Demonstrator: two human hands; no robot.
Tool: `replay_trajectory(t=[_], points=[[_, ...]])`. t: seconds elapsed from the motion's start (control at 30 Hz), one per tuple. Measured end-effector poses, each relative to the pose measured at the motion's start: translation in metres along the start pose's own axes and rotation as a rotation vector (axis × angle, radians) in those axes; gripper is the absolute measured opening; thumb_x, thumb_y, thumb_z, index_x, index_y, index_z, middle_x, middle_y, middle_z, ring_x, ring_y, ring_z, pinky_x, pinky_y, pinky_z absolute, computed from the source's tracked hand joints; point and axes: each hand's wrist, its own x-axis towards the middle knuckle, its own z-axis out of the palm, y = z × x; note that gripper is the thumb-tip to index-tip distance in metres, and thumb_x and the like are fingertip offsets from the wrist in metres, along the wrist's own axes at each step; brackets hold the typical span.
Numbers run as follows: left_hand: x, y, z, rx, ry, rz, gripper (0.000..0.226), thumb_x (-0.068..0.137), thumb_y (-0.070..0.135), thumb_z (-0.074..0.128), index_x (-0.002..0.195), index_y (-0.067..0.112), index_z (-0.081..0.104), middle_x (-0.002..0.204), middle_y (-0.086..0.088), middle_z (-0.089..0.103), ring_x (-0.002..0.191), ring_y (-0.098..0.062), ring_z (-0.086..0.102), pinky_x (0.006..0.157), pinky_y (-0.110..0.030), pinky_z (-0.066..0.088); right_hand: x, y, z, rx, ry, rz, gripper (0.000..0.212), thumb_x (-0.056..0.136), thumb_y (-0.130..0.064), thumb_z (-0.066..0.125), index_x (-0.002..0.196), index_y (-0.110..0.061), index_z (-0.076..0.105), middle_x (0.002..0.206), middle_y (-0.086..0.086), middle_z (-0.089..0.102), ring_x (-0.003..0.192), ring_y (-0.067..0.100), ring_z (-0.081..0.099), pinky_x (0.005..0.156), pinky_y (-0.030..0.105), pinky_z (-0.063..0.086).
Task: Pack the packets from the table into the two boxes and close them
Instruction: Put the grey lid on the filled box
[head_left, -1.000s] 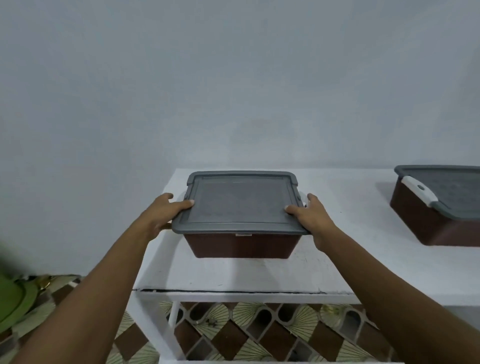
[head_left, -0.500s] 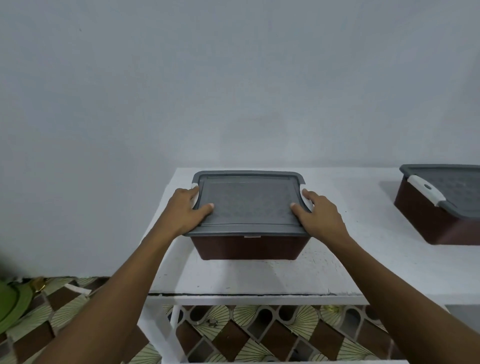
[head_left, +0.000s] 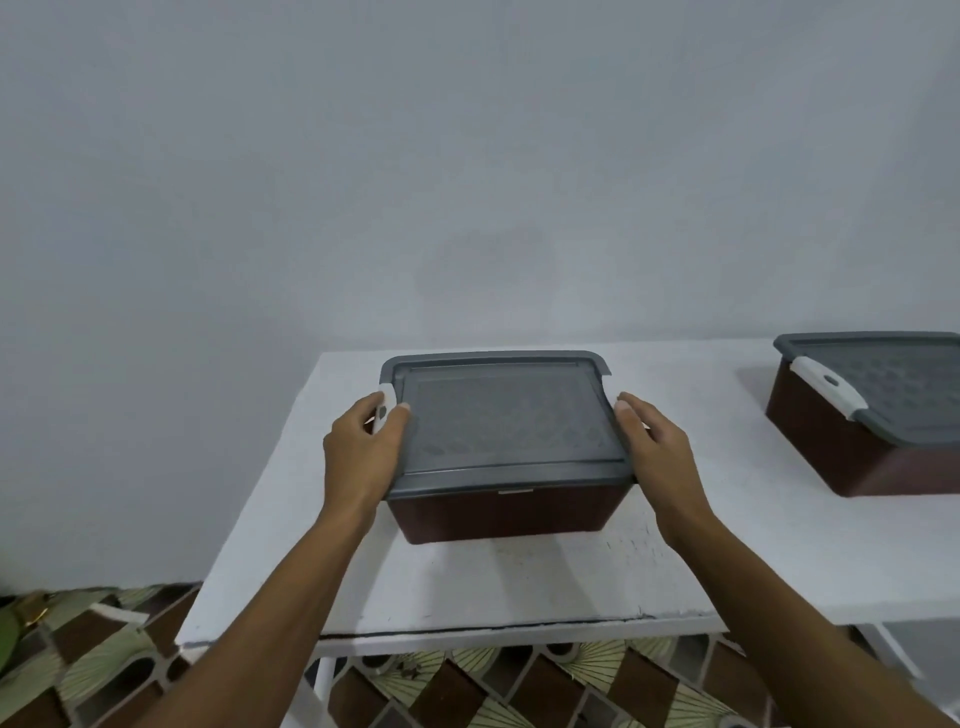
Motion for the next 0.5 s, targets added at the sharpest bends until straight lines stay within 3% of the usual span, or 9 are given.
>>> replay_trajectory(t=[0.17,0.27,0.4,0.5], points=[[0.015,0.014,0.045,-0.039,-0.038,0.006,0.047,0.092,0.037,0.06,0.134,0.016,0.056,0.133,0.004,0.058,0.112,-0.01,0.054,0.099,-0.028,0.042,0.032,0.013,-0.02,0.02,0.135,0.01,0.041,0.097,-0.046,0.048,0.129,-0.022,0.059,0.129,-0.002,0.059,0.115,0.019,0.056,0.094,0.039,0.051],[0.032,0.021,0.068,0.011,-0.047,0.031,0.045,0.092,0.039,0.06,0.131,0.015,0.058,0.128,0.003,0.06,0.113,-0.013,0.057,0.102,-0.031,0.044,0.06,0.018,-0.023,-0.04,0.182,-0.022,0.033,0.098,-0.041,0.048,0.119,-0.021,0.064,0.12,-0.001,0.062,0.109,0.02,0.058,0.091,0.039,0.053],[0.065,0.027,0.1,0.082,-0.009,0.074,0.023,0.093,0.034,0.057,0.104,0.017,0.067,0.101,0.004,0.067,0.098,-0.017,0.063,0.088,-0.03,0.049,0.108,0.018,-0.024,-0.103,0.176,-0.072,0.027,0.097,-0.029,0.05,0.116,-0.02,0.066,0.12,0.0,0.062,0.103,0.017,0.058,0.086,0.031,0.047],[0.09,0.027,0.118,0.138,0.0,0.108,0.021,0.094,0.028,0.054,0.093,0.014,0.07,0.089,0.005,0.068,0.086,-0.015,0.063,0.084,-0.033,0.051,0.137,0.019,-0.02,-0.149,0.162,-0.091,0.028,0.095,-0.023,0.049,0.118,-0.019,0.064,0.123,0.0,0.06,0.103,0.017,0.056,0.085,0.028,0.043]])
